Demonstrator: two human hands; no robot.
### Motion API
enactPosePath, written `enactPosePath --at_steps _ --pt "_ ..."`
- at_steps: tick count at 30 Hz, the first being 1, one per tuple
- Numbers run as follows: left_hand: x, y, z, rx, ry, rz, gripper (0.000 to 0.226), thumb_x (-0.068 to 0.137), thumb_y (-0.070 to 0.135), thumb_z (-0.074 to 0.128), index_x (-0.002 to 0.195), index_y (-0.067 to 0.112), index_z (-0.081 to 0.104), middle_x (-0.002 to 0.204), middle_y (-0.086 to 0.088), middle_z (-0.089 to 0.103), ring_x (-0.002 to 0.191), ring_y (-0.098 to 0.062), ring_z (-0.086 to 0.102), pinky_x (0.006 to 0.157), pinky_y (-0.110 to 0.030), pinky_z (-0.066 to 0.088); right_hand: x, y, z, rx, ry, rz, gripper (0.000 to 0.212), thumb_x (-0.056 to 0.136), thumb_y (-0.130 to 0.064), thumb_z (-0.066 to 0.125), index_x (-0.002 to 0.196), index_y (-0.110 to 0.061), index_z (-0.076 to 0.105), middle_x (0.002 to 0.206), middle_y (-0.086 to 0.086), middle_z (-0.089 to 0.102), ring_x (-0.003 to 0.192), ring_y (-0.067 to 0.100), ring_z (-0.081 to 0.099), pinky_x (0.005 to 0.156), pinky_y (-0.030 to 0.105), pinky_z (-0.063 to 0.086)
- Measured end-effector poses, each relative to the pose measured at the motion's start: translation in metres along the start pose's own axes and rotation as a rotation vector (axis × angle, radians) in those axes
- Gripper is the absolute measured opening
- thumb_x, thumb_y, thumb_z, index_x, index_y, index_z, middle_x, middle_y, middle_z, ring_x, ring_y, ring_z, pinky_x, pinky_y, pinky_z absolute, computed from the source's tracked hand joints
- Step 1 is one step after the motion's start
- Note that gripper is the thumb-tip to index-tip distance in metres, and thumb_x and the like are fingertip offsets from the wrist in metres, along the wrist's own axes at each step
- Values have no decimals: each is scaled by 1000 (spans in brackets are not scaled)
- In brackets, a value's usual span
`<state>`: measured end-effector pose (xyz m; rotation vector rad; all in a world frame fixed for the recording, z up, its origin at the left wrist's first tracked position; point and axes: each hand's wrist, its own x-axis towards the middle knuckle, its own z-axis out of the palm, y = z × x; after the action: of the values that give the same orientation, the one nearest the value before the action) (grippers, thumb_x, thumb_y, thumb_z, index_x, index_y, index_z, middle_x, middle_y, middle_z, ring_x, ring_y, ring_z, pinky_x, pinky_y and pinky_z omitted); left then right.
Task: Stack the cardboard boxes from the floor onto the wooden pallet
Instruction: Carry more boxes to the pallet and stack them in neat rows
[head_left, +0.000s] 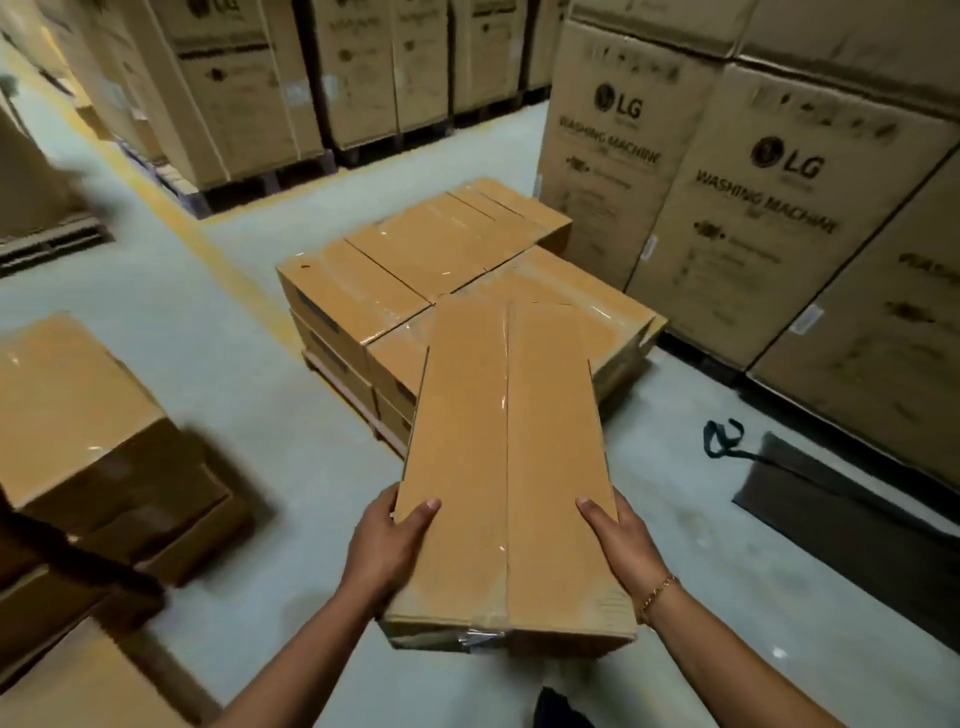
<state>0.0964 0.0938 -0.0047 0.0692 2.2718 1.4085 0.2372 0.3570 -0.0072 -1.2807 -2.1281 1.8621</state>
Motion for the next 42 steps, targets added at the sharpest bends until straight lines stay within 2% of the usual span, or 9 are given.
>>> enactPosePath --at_steps 4,8,11,16,23,27,30,36,42 --pt "41 46 61 32 -85 38 59 83 65 69 130 30 61 125 2 71 107 -19 68 98 -48 55 40 1 -56 29 87 16 55 96 -53 64 145 -32 53 133 -5 66 120 21 64 107 49 51" --pt "85 93 141 80 -142 66 95 73 82 63 147 24 53 142 0 62 125 -24 61 107 -46 50 91 0 -126 58 153 44 62 91 -58 65 146 -33 52 135 -8 65 124 21 61 110 50 48" --pt "111 131 202 81 -195 36 73 88 63 70 145 21 55 142 -1 58 125 -26 59 104 -41 49 130 -7 -183 63 178 70 65 88 -61 66 146 -34 51 135 -8 65 124 20 61 110 51 48" --pt "156 169 285 102 -244 36 65 70 82 67 118 38 69 113 6 70 99 -14 70 89 -47 59 192 -23 -267 37 206 95 57 93 -53 67 144 -31 54 134 -4 66 123 22 61 110 51 48" --pt "237 236 357 83 -268 -13 34 82 63 75 105 39 68 110 6 70 97 -13 70 88 -41 58 294 -59 -323 40 192 137 55 96 -48 65 146 -30 52 135 -1 64 125 26 59 109 52 48" --pt "312 260 400 88 -277 14 68 68 82 69 116 34 71 113 5 73 99 -12 71 91 -44 59 368 -81 -347 38 221 158 53 96 -47 66 144 -27 55 129 0 67 118 25 62 104 52 52" --pt "368 282 434 106 -290 -8 90 62 91 66 127 30 69 121 5 71 107 -14 69 96 -44 57 420 -104 -369 54 249 164 49 99 -39 64 143 -21 55 119 2 69 107 24 65 83 40 57" --pt "447 358 492 146 -321 -2 77 62 83 63 120 33 70 115 3 69 103 -17 68 94 -41 56 512 -152 -422 59 248 160 43 102 -32 59 142 -16 53 108 0 66 94 18 63 64 30 49" --pt "500 398 568 58 -228 -7 70 67 80 64 118 33 71 111 3 69 101 -14 67 94 -41 55 619 -181 -492 -10 186 123 37 101 -35 62 136 -26 57 115 -1 69 101 17 65 74 32 51"
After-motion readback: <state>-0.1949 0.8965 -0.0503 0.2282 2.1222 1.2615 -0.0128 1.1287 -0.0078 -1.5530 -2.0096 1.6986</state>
